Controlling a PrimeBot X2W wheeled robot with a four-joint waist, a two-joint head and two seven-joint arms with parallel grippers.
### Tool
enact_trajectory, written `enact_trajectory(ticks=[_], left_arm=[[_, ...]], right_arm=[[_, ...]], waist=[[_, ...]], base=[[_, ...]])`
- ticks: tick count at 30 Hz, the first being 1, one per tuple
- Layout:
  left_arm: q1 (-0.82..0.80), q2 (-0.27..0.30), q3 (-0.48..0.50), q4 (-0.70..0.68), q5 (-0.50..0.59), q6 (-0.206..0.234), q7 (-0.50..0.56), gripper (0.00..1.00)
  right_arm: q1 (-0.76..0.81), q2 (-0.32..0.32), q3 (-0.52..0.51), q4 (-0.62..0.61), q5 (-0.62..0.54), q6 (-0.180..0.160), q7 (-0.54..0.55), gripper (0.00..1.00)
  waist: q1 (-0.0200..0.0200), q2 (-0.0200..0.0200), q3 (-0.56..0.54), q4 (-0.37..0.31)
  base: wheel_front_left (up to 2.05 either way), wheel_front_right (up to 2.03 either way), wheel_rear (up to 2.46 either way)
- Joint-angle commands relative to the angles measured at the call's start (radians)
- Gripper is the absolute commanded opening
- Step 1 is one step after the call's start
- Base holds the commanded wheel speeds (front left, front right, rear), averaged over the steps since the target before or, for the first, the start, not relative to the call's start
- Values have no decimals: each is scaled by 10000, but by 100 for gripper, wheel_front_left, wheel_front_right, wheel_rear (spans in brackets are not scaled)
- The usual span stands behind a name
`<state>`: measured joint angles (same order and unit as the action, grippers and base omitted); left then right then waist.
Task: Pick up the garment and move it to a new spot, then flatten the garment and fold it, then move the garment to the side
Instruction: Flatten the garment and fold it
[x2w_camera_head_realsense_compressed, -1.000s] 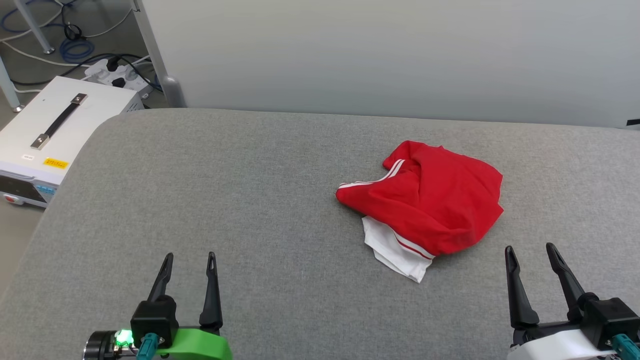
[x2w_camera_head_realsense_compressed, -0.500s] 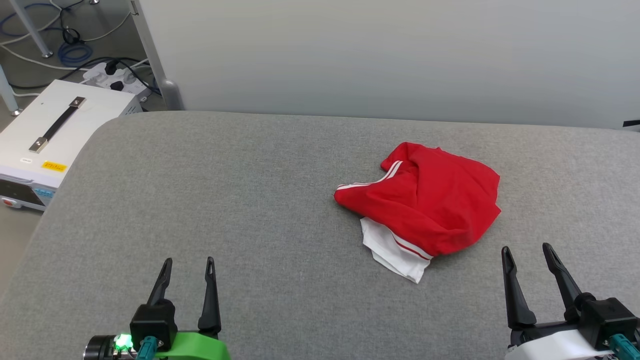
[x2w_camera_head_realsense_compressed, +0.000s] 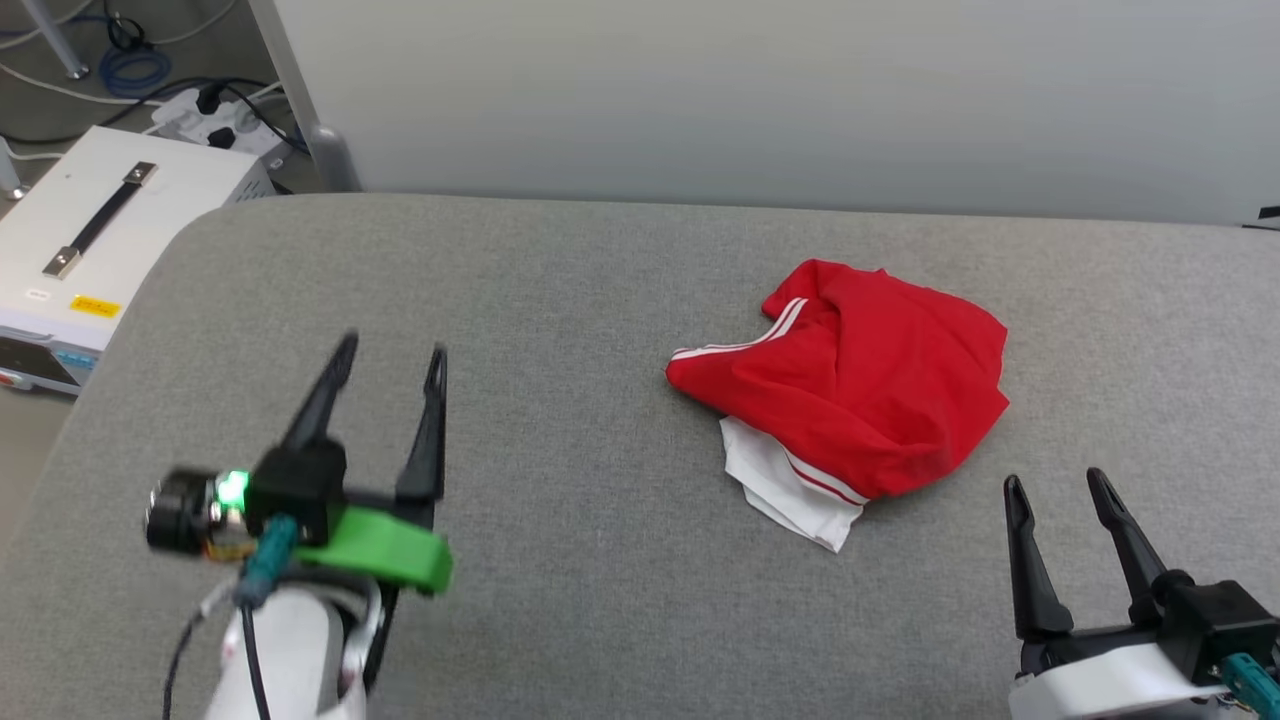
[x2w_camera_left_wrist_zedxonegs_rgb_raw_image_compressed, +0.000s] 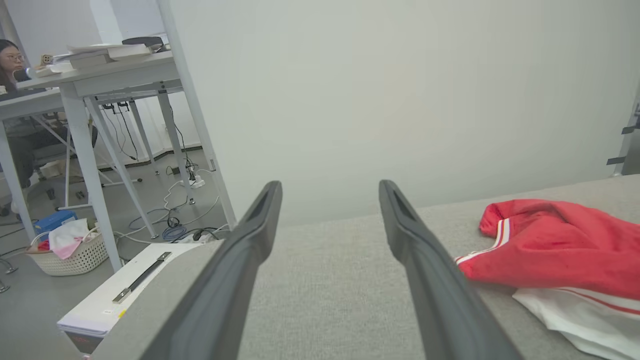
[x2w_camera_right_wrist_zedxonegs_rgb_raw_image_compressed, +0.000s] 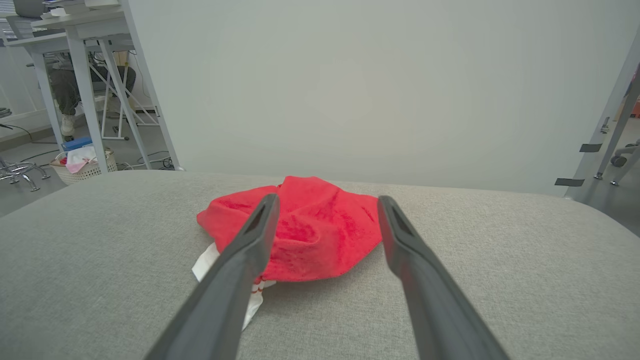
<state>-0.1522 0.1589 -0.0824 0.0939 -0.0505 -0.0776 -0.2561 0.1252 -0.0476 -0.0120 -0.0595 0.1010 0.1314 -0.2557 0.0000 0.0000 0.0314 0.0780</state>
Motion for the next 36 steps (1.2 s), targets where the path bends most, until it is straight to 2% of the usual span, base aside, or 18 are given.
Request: enact_trajectory(ticks=[1, 7, 12, 17, 23, 31, 36], left_arm=[[-512, 140, -81, 7, 71, -137, -57, 100], [-2603, 637, -856, 556, -271, -475, -57, 100], [-4395, 1294, -2656, 1118, -1491, -525, 664, 100], [-5967, 2147, -4850, 1119, -3310, -528, 2163, 100], [-7417, 2880, -7233, 900, -5348, -529, 4154, 100], [-8943, 3448, -10083, 733, -7431, -530, 6515, 100], [-9575, 3649, -11448, 718, -8250, -530, 7701, 100]], right_arm=[[-228, -26, 17, -62, -21, -7, -61, 100], [-529, -26, 68, -84, -55, -7, -61, 100], [-768, -26, 107, -84, -24, -7, -61, 100], [-1036, -26, 120, -109, 40, -7, -61, 100], [-1317, -26, 156, -113, 106, -7, -61, 100], [-1658, -26, 191, -124, 183, -7, -61, 100], [-1869, -26, 208, -164, 263, -7, -61, 100]], waist=[[0, 0, 192, -71], [0, 0, 646, -324], [0, 0, 1048, -569], [0, 0, 1466, -818], [0, 0, 1876, -1131], [0, 0, 2357, -1553], [0, 0, 2710, -1796]], base=[[0, 0, 0], [0, 0, 0], [0, 0, 0], [0, 0, 0], [0, 0, 0], [0, 0, 0], [0, 0, 0]])
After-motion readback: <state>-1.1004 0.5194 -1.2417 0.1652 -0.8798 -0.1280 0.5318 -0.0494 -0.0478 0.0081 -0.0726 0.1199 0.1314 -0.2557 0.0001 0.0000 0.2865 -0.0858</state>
